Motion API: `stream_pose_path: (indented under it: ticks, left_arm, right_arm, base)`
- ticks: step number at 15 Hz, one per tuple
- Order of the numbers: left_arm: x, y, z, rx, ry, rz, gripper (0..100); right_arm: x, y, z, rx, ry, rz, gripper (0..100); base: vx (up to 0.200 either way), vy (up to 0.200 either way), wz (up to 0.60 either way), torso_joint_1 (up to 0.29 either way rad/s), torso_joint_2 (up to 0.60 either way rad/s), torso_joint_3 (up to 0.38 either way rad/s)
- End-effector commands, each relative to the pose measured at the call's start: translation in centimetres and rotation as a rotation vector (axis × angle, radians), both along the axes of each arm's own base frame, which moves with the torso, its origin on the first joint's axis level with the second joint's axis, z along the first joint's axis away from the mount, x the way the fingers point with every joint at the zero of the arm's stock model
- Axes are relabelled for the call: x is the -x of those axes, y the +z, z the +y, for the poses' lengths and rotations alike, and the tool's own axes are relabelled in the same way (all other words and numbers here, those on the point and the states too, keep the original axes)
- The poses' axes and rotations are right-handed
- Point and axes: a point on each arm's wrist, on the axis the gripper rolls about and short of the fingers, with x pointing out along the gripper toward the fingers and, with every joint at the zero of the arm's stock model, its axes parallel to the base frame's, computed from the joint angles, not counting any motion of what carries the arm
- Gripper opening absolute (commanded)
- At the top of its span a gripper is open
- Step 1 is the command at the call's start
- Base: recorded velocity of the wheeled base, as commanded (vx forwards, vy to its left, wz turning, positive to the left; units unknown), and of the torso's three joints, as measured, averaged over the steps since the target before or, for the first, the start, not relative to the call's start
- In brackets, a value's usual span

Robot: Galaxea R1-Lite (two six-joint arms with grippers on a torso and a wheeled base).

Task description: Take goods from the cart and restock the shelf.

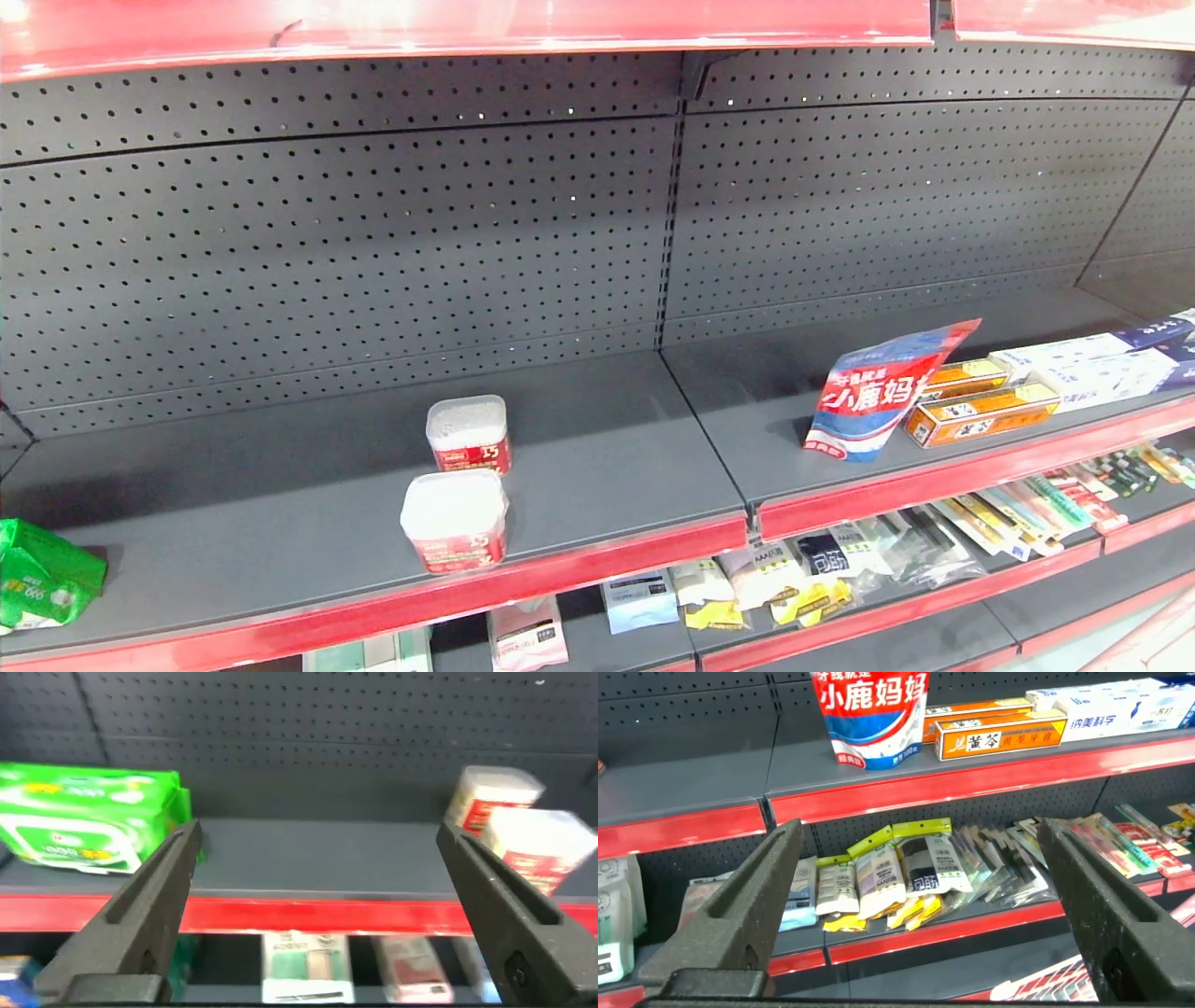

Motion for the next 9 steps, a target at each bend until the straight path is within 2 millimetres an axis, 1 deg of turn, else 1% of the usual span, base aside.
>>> stream_pose_path:
  ticks: [1,2,9]
  left_arm:
    - [-0.04,-0.15,0.0,0.021,0.001,0.002,100]
    - [-0.05,-0.18,-0.02,0.05,-0.011,-0.002,100]
    - [-0.06,-0.21,-0.04,0.058,-0.022,0.0,100]
  right_arm:
    - [-0.01,0.0,0.0,0.0,-0.001,0.002,100]
    - [-0.01,0.0,0.0,0.0,-0.001,0.002,100]
    - [-0.01,0.0,0.0,0.0,-0.001,0.002,100]
  base:
    - [0.0,0.0,0.0,0.0,0.0,0.0]
    - [0.0,0.0,0.0,0.0,0.0,0.0]
    - [0.0,0.0,0.0,0.0,0.0,0.0]
